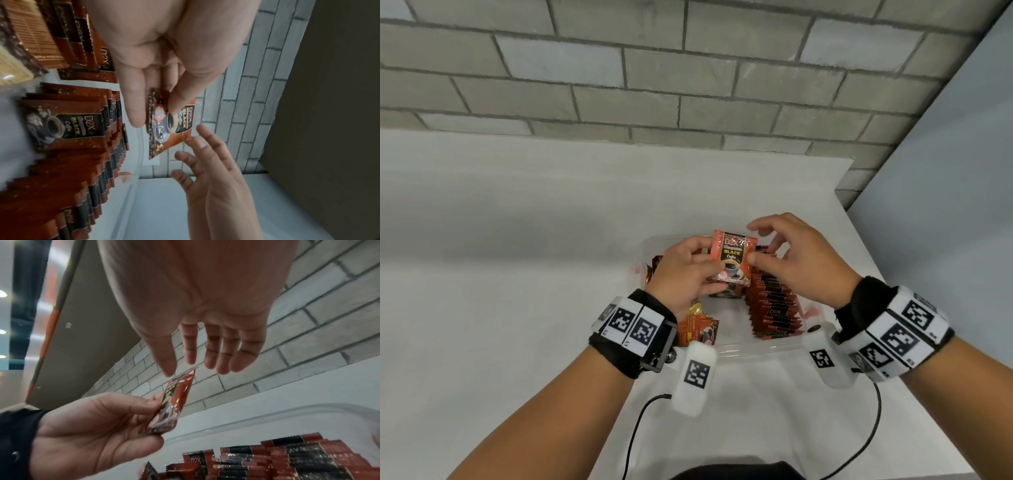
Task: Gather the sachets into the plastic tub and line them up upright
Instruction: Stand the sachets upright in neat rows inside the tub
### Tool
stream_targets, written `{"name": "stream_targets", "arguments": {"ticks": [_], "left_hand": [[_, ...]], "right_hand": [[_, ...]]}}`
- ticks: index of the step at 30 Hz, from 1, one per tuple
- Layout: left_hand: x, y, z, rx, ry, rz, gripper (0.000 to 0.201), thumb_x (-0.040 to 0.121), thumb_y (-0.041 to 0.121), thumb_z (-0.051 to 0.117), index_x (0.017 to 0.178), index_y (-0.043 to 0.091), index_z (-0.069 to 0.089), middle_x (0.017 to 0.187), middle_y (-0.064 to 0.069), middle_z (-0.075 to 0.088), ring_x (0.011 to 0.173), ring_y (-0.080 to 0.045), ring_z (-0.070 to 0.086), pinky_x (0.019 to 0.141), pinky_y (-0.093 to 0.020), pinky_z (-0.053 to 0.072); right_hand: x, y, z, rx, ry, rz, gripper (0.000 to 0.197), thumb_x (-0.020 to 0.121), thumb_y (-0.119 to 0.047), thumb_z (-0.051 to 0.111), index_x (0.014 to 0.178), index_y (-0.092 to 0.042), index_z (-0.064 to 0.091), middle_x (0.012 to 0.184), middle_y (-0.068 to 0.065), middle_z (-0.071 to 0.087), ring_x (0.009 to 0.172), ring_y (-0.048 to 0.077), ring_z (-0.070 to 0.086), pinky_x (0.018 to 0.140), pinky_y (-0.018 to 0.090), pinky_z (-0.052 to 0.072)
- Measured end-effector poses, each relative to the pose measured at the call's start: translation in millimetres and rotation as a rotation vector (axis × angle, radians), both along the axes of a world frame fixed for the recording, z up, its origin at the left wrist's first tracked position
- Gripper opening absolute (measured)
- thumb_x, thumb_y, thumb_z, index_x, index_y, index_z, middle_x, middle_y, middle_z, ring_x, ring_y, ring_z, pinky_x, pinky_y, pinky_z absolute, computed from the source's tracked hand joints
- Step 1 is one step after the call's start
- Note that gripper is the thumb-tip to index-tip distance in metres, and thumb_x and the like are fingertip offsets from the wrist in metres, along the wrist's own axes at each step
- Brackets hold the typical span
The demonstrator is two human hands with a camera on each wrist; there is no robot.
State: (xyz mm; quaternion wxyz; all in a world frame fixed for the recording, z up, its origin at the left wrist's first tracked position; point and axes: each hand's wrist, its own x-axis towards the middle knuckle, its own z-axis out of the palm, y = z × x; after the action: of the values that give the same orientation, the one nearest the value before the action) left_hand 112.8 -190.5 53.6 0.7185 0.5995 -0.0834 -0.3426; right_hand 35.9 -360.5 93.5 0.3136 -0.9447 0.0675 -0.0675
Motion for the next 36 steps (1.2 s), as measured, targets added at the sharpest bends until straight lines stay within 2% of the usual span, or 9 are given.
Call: {"name": "stream_targets", "arguments": {"ticks": [3, 9, 11, 14, 16, 19, 24, 28, 36], "left_hand": [[-4, -9, -4, 0.059, -0.034, -0.057, 0.021, 0.087, -0.004, 0.061, 0.101, 0.012, 0.061, 0.094, -0.012, 0.072, 0.084, -0.022, 0.071, 0.075, -0.035, 0.059], [2, -16, -1, 0.055, 0.15, 0.066, 0.01, 0.097, 0.024, 0.051, 0.095, 0.016, 0.056, 0.095, -0.004, 0.065, 0.088, -0.015, 0.062, 0.08, -0.033, 0.049], [5, -15, -2, 0.069, 0.2, 0.081, 0.022, 0.1, 0.029, 0.044, 0.083, 0.019, 0.053, 0.08, 0.0, 0.062, 0.079, -0.011, 0.06, 0.073, -0.026, 0.046], [7, -15, -6, 0.06, 0.237, 0.084, 0.033, 0.102, 0.027, 0.04, 0.071, 0.017, 0.047, 0.053, 0.004, 0.058, 0.041, 0.003, 0.056, 0.041, -0.01, 0.043], [7, -16, -8, 0.068, 0.247, 0.097, 0.033, 0.101, 0.026, 0.04, 0.069, 0.018, 0.046, 0.052, 0.006, 0.057, 0.034, 0.006, 0.05, 0.037, -0.008, 0.039], [8, -19, -9, 0.068, 0.274, 0.098, 0.032, 0.101, 0.026, 0.042, 0.072, 0.017, 0.052, 0.062, 0.001, 0.06, 0.037, 0.003, 0.054, 0.038, -0.009, 0.042], [9, -23, -5, 0.112, 0.355, 0.067, 0.033, 0.102, 0.035, 0.039, 0.073, 0.02, 0.045, 0.043, 0.01, 0.059, 0.056, -0.007, 0.058, 0.041, -0.017, 0.043], [12, -27, -3, 0.125, 0.452, 0.044, 0.032, 0.101, 0.038, 0.039, 0.082, 0.016, 0.051, 0.08, -0.006, 0.06, 0.075, -0.017, 0.056, 0.06, -0.026, 0.043], [16, -29, -6, 0.119, 0.504, 0.049, 0.034, 0.101, 0.037, 0.041, 0.073, 0.017, 0.043, 0.075, -0.005, 0.051, 0.071, -0.016, 0.05, 0.059, -0.026, 0.038]], "right_hand": [[8, -2, -2, 0.018, 0.076, -0.012, 0.032, 0.091, -0.025, 0.061, 0.122, -0.029, 0.055, 0.102, -0.009, 0.056, 0.082, 0.008, 0.057, 0.068, 0.009, 0.039], [26, -4, -2, -0.001, 0.318, 0.025, 0.007, 0.087, -0.017, 0.066, 0.093, -0.02, 0.063, 0.084, -0.004, 0.064, 0.077, 0.01, 0.057, 0.066, 0.014, 0.042], [31, 0, -6, -0.052, 0.427, 0.059, 0.008, 0.086, -0.017, 0.068, 0.09, -0.019, 0.062, 0.082, -0.005, 0.064, 0.075, 0.009, 0.058, 0.067, 0.016, 0.044], [39, 8, -17, -0.15, 0.547, 0.119, 0.009, 0.084, -0.016, 0.069, 0.089, -0.018, 0.062, 0.079, -0.009, 0.061, 0.074, 0.008, 0.057, 0.063, 0.016, 0.042], [44, 11, -23, -0.257, 0.58, 0.155, 0.008, 0.084, -0.015, 0.068, 0.087, -0.018, 0.062, 0.077, -0.01, 0.057, 0.074, 0.01, 0.055, 0.059, 0.015, 0.038], [49, 16, -29, -0.394, 0.594, 0.18, 0.007, 0.084, -0.014, 0.065, 0.081, -0.019, 0.06, 0.075, -0.007, 0.057, 0.073, 0.012, 0.055, 0.055, 0.017, 0.036], [60, 19, -32, -0.547, 0.655, 0.189, 0.009, 0.085, -0.012, 0.062, 0.078, -0.017, 0.058, 0.084, 0.003, 0.063, 0.079, 0.022, 0.062, 0.061, 0.027, 0.047], [63, 18, -37, -0.609, 0.679, 0.203, 0.003, 0.085, -0.012, 0.061, 0.087, -0.012, 0.063, 0.086, 0.006, 0.065, 0.076, 0.023, 0.063, 0.056, 0.024, 0.044], [65, 15, -38, -0.62, 0.634, 0.204, 0.008, 0.084, -0.02, 0.064, 0.088, -0.015, 0.058, 0.086, 0.003, 0.061, 0.073, 0.02, 0.057, 0.052, 0.023, 0.038]]}}
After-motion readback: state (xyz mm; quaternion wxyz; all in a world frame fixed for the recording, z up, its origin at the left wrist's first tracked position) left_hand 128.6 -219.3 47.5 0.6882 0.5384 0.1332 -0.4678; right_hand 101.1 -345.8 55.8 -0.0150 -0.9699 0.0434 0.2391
